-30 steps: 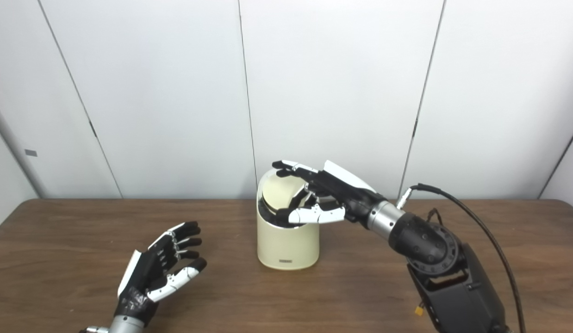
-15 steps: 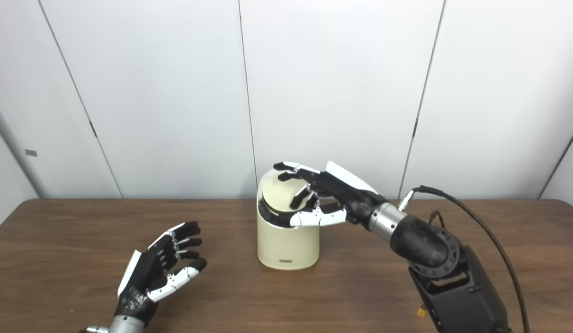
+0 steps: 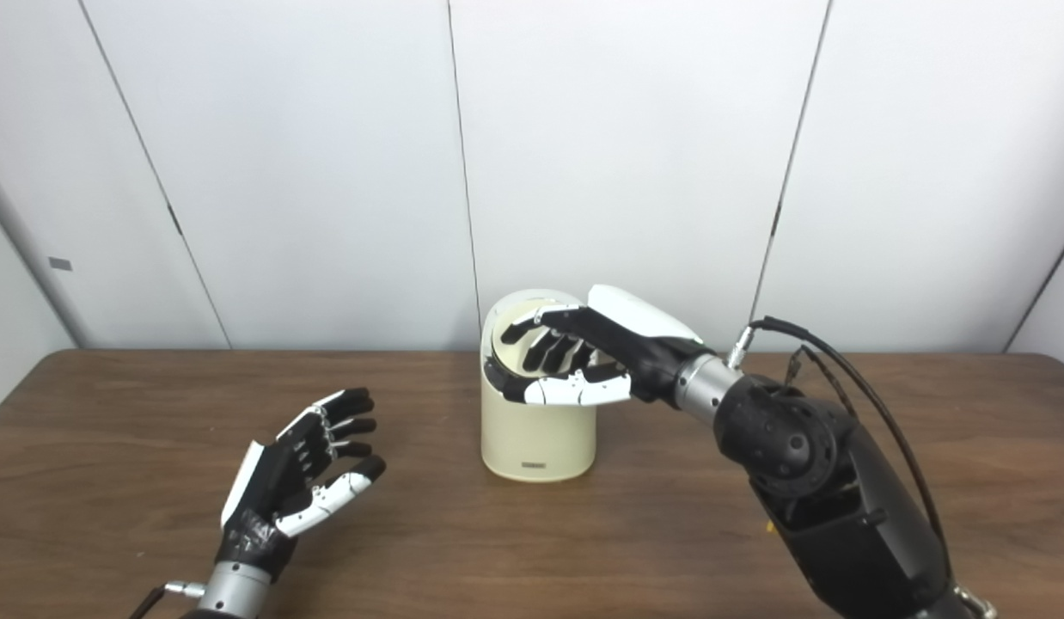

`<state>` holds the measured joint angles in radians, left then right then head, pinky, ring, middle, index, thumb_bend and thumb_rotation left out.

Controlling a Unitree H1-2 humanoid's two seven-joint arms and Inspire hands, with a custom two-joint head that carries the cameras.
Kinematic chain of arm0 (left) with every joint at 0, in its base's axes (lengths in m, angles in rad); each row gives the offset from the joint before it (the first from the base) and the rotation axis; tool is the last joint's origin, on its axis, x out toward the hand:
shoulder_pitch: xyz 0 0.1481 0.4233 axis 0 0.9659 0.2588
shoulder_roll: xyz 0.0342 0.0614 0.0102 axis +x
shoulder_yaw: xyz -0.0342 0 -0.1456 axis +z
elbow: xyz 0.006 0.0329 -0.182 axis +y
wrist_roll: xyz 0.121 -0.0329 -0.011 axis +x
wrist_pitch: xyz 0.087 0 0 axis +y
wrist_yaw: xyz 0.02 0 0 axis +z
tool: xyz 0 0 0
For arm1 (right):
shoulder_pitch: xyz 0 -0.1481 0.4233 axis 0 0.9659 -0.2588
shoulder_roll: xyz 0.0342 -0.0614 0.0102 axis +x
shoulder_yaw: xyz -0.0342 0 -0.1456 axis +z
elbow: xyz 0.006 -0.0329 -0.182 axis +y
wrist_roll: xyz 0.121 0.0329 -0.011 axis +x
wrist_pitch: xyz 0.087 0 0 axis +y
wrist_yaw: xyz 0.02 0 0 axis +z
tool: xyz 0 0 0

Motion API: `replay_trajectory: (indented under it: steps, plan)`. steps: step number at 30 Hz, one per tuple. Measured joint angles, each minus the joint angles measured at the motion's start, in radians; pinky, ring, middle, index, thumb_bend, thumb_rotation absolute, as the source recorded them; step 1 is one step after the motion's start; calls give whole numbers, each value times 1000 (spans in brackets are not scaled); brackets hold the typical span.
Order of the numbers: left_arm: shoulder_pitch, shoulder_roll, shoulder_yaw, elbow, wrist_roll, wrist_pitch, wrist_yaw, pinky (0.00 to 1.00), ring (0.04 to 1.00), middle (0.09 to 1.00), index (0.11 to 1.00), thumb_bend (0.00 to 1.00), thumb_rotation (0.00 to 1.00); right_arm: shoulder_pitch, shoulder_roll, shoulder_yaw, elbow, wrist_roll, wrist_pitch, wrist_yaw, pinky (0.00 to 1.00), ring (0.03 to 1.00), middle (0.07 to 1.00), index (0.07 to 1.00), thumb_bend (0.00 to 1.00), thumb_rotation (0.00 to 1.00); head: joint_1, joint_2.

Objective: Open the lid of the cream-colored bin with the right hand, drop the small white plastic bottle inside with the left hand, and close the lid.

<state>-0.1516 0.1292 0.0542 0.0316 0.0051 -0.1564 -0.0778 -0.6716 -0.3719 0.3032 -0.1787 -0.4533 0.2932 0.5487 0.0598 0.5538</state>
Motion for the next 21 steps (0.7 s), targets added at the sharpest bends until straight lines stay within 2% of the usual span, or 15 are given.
replay_trajectory:
  steps: [7, 12, 15, 16, 19, 20, 21]
  plan:
    - [0, 0, 0, 0, -3, 4, -1, 677, 767, 817, 814, 769, 314, 0, -1, 3, -12, -3, 17, 4, 643, 694, 665, 773, 484, 799, 0, 5]
    - [0, 0, 1, 0, -3, 4, -1, 673, 766, 815, 812, 772, 305, 0, -2, 12, -24, -16, 27, 4, 635, 691, 703, 780, 465, 700, 0, 8]
    - [3, 1, 1, -2, -5, 6, -2, 670, 765, 816, 813, 768, 304, -3, 2, 17, -36, -27, 75, 17, 638, 718, 762, 823, 461, 698, 0, 9]
    - [4, 1, 1, -4, -5, 7, -2, 670, 765, 817, 813, 766, 303, -9, 6, 18, -38, -27, 102, 31, 641, 728, 779, 836, 459, 703, 0, 9]
    - [5, 1, 1, -4, -5, 13, -2, 670, 762, 812, 809, 774, 307, -45, 30, -6, -22, -52, 146, 120, 642, 731, 785, 867, 337, 522, -2, 11]
    - [5, 1, 1, -4, -5, 16, -2, 670, 762, 811, 808, 775, 306, -60, 47, -25, -3, -67, 150, 158, 641, 726, 780, 870, 322, 497, -2, 11]
    - [5, 1, 0, -4, -5, 19, -2, 669, 760, 811, 807, 775, 303, -74, 63, -41, 15, -90, 152, 194, 646, 720, 763, 872, 308, 530, -2, 11]
